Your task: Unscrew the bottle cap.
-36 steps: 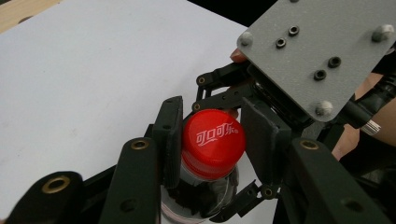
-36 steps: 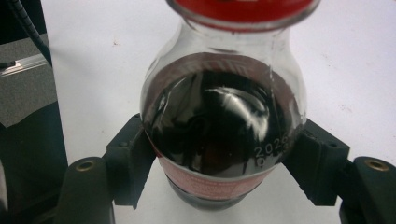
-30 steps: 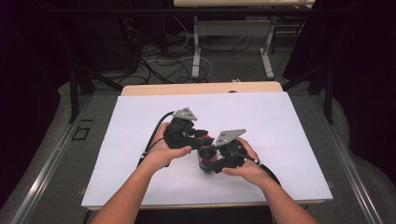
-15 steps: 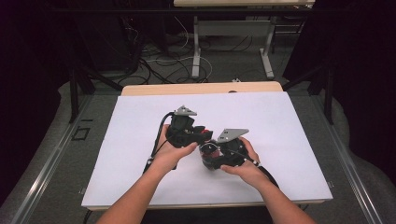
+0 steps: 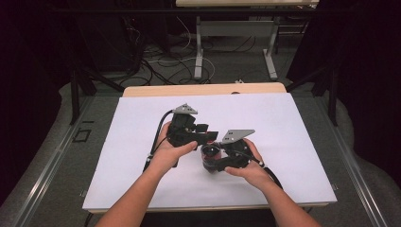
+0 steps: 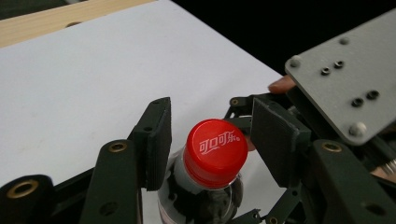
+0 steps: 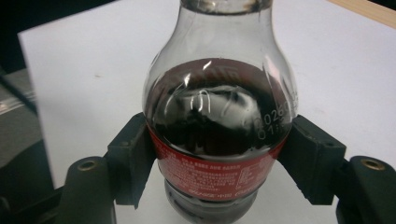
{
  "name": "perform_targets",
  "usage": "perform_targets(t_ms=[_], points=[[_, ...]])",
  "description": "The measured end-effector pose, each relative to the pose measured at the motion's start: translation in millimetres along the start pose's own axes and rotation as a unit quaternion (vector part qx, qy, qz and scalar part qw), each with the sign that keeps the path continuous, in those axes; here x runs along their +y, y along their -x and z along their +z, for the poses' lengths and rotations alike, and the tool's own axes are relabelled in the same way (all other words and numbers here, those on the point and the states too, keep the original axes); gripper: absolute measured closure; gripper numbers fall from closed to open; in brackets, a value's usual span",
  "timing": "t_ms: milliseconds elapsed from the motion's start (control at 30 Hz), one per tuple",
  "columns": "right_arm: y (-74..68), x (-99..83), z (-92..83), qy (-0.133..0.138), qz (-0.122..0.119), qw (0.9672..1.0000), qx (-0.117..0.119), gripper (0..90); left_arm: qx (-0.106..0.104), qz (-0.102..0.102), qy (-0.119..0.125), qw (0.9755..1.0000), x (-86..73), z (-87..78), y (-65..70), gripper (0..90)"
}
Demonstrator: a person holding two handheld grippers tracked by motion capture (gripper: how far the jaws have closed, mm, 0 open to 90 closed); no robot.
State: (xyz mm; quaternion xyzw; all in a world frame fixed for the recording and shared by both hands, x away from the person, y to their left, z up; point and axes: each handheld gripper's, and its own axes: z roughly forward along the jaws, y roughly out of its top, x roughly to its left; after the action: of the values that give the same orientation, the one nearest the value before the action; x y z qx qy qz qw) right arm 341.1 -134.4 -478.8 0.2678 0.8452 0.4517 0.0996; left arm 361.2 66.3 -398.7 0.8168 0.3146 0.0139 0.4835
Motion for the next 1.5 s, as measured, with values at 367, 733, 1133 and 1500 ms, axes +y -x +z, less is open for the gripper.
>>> perform_targets(t_ms=[367, 733, 1133, 1500], points=[[-1.7, 0.2, 0.8, 0.009, -0.009, 0.9991, 0.039, 31.3, -0.079, 0.023, -0.016, 0.9965, -2.3, 0.7, -11.0, 53.7], [-3.4, -0.1, 1.1, 0.007, -0.006, 0.999, 0.045, 31.4, -0.065, 0.032, -0.023, 0.9971, -4.7, 4.0, -8.4, 60.3], [-7.8, 0.3, 2.7, 0.001, 0.002, 1.0, -0.006, 31.5, 0.095, -0.038, -0.024, 0.9945, -2.6, 9.2, 19.6, 60.7], [-5.2, 0.7, 0.5, 0.001, -0.001, 1.0, -0.003, 31.3, 0.067, -0.027, 0.001, 0.9974, 1.9, 3.3, 12.6, 48.3]])
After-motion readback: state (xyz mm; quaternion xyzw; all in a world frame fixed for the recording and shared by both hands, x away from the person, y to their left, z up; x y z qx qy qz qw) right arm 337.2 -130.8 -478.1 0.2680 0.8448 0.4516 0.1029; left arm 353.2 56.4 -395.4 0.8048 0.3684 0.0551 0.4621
